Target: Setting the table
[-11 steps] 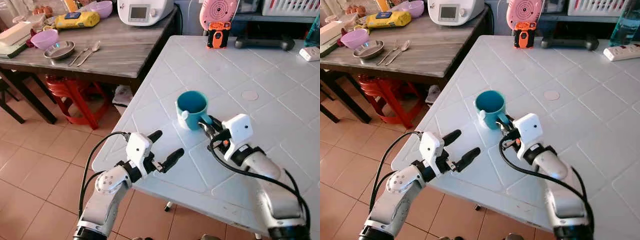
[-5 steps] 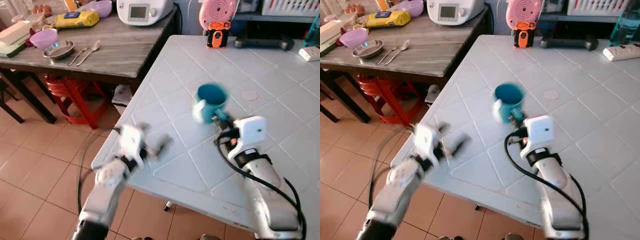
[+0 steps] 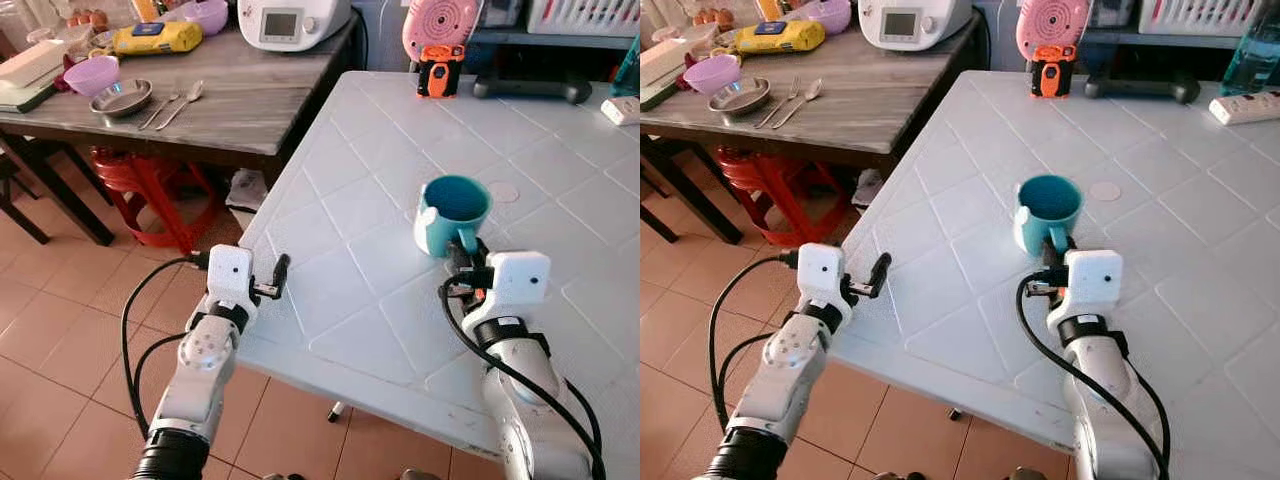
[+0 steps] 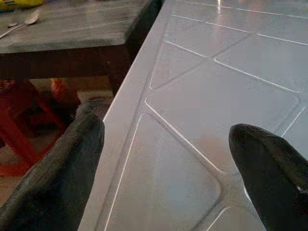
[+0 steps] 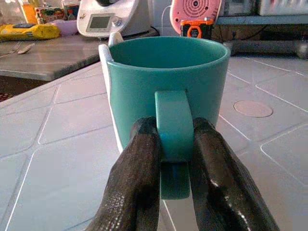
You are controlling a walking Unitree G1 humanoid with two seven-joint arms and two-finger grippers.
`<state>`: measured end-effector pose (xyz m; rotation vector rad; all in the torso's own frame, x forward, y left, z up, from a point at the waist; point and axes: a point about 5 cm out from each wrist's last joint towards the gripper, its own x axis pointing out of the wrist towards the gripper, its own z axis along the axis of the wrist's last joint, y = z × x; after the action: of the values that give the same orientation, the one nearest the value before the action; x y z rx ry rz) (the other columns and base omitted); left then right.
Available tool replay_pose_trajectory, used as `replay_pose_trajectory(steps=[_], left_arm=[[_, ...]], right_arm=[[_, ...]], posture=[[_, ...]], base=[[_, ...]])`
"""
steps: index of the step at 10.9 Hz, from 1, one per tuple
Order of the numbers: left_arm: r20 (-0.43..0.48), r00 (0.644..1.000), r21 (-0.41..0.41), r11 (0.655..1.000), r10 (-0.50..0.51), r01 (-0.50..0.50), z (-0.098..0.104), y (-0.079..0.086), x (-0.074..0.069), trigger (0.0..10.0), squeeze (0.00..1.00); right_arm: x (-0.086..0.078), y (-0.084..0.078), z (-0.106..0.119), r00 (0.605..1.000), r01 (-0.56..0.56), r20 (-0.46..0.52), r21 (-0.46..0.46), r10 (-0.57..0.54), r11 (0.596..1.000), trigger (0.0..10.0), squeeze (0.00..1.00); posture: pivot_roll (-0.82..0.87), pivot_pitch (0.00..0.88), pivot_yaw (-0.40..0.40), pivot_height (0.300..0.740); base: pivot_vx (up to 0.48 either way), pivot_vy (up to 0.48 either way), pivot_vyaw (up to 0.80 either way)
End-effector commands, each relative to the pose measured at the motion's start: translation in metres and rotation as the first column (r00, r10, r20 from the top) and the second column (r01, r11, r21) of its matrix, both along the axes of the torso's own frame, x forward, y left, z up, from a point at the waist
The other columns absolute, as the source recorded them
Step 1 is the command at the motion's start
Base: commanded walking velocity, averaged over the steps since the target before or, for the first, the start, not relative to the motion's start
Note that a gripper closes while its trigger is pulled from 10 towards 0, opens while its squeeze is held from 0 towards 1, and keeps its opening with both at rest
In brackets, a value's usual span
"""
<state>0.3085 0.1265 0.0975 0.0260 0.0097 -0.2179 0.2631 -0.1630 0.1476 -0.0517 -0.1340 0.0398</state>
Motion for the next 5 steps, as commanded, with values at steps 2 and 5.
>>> replay_pose_trajectory(steps=[2, 5], left_arm=[[-0.002, 1.0, 0.015, 1.0, 0.007, -0.007, -0.0039, 0.003, -0.0014, 10.0, 0.0], [-0.007, 1.0, -0.004, 1.0, 0.011, -0.011, -0.0036, 0.0027, 0.0008, 10.0, 0.0]], right_arm=[[0.0063, 0.0059, 0.0054, 0.999, -0.022, 0.023, 0.0, 0.022, 1.0, 10.0, 0.0], [0.01, 0.0085, 0.0053, 0.999, -0.027, 0.02, 0.01, 0.027, 1.0, 10.0, 0.0]], posture=[[-0.15, 0.082, 0.11, 0.74], [-0.15, 0.074, 0.113, 0.74]], base=[[0.0, 0.0, 0.0], [0.0, 0.0, -0.33]])
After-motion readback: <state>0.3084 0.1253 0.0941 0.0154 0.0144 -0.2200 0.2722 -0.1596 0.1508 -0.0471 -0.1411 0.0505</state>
